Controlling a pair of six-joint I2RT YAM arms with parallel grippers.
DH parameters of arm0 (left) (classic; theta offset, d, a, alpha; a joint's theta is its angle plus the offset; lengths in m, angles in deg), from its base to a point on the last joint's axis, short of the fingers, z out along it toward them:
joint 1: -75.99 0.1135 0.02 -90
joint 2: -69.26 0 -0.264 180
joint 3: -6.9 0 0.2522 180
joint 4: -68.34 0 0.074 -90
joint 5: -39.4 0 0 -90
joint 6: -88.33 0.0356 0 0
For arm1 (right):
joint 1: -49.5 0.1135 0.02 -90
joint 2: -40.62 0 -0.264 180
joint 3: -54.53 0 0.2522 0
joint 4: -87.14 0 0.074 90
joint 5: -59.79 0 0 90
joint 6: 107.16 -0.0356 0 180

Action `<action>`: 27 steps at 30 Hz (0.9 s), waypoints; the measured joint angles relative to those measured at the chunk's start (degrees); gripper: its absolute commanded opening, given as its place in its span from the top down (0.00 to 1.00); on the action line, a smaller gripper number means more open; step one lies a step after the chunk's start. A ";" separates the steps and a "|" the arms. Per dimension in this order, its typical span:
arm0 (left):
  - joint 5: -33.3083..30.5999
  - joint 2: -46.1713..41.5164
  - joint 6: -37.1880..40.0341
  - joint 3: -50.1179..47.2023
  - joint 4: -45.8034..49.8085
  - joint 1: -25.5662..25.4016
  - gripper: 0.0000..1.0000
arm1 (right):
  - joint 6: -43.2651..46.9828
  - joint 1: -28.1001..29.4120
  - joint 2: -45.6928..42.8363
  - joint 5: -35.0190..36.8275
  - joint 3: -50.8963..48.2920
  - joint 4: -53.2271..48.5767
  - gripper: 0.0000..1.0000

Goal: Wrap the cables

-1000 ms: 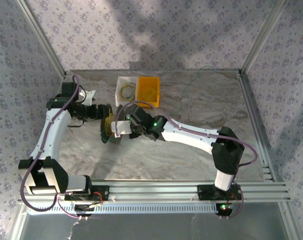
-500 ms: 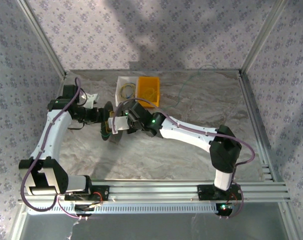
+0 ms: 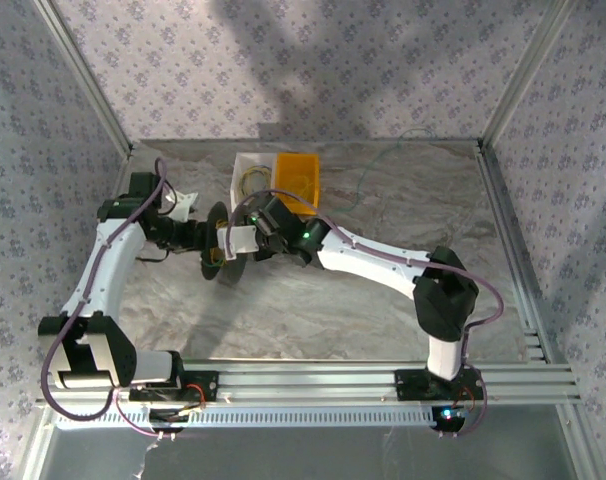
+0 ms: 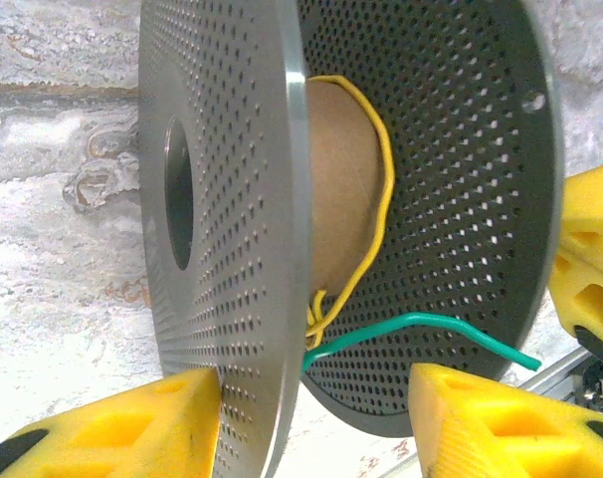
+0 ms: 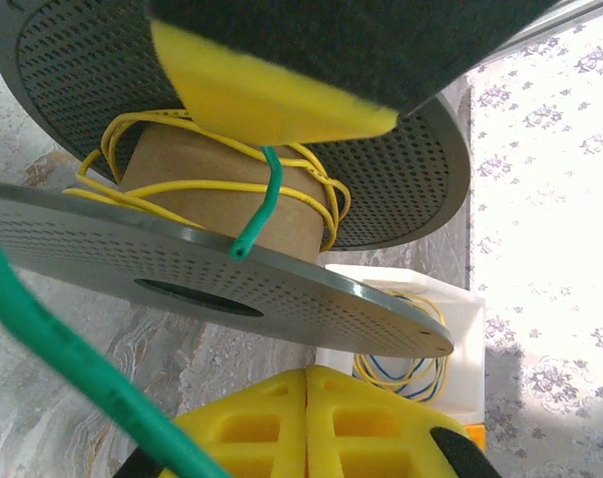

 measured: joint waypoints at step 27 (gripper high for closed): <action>-4.92 4.31 0.76 0.02 0.13 -2.80 0.58 | 1.57 -0.68 2.01 -1.25 2.03 -0.42 1.00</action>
